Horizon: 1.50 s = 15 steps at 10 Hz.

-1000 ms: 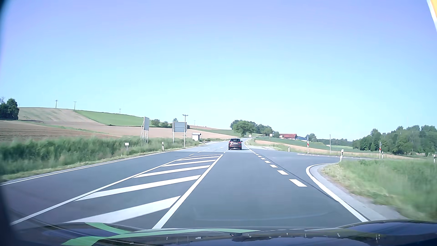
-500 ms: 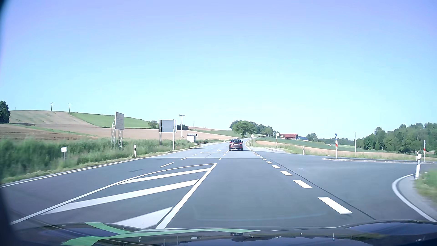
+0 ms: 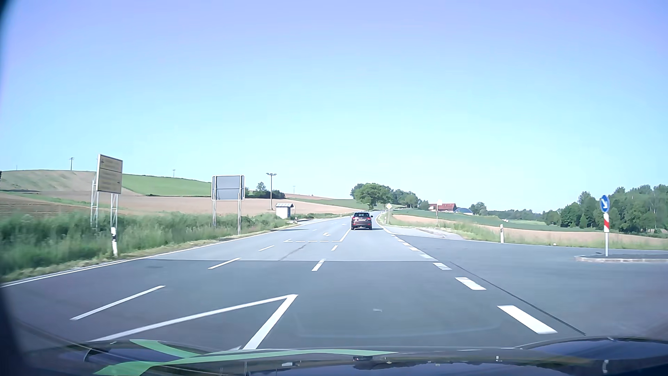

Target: Follow the waypoints while adhering to traffic rules and regulations

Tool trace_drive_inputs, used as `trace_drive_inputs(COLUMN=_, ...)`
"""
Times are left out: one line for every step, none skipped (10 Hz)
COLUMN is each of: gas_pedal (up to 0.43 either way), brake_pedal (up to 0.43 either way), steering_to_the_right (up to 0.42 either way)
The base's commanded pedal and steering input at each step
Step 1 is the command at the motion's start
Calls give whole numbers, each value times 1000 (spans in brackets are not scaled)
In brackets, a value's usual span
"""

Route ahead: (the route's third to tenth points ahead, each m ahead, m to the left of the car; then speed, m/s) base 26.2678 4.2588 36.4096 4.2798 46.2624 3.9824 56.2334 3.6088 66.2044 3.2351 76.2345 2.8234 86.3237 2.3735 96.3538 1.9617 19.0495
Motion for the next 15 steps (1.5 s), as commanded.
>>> trace_drive_inputs(gas_pedal=87, brake_pedal=0, steering_to_the_right=0)
trace_drive_inputs(gas_pedal=98, brake_pedal=0, steering_to_the_right=0)
trace_drive_inputs(gas_pedal=110, brake_pedal=0, steering_to_the_right=0)
trace_drive_inputs(gas_pedal=130, brake_pedal=0, steering_to_the_right=0)
trace_drive_inputs(gas_pedal=138, brake_pedal=0, steering_to_the_right=1)
trace_drive_inputs(gas_pedal=157, brake_pedal=0, steering_to_the_right=2)
trace_drive_inputs(gas_pedal=157, brake_pedal=0, steering_to_the_right=2)
trace_drive_inputs(gas_pedal=157, brake_pedal=0, steering_to_the_right=2)
trace_drive_inputs(gas_pedal=177, brake_pedal=0, steering_to_the_right=2)
trace_drive_inputs(gas_pedal=177, brake_pedal=0, steering_to_the_right=2)
trace_drive_inputs(gas_pedal=177, brake_pedal=0, steering_to_the_right=2)
trace_drive_inputs(gas_pedal=177, brake_pedal=0, steering_to_the_right=2)
trace_drive_inputs(gas_pedal=169, brake_pedal=0, steering_to_the_right=2)
trace_drive_inputs(gas_pedal=110, brake_pedal=0, steering_to_the_right=2)
trace_drive_inputs(gas_pedal=67, brake_pedal=0, steering_to_the_right=2)
